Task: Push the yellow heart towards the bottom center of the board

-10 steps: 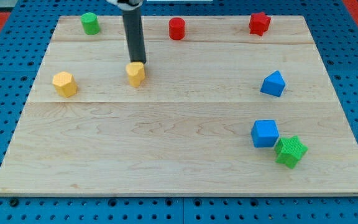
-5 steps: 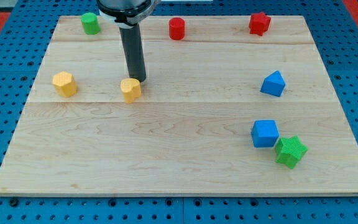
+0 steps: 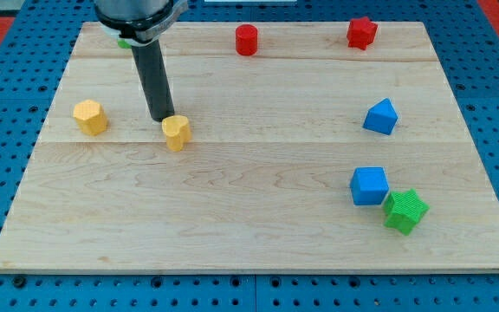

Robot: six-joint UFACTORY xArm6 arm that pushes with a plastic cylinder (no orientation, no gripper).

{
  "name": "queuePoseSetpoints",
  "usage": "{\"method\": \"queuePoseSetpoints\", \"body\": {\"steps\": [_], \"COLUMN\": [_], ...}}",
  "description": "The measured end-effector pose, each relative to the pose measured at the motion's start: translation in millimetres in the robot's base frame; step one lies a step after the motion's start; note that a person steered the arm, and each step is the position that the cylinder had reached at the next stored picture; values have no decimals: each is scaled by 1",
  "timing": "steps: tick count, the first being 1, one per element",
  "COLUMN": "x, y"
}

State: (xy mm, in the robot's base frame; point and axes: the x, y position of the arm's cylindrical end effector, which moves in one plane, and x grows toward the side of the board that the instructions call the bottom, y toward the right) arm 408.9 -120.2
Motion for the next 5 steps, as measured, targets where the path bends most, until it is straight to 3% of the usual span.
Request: {"method": "queuePoseSetpoints", "body": {"steps": [1,2,3,4,5], "x": [45,60,26,54,93], "y": [18,67,95,119,102]}}
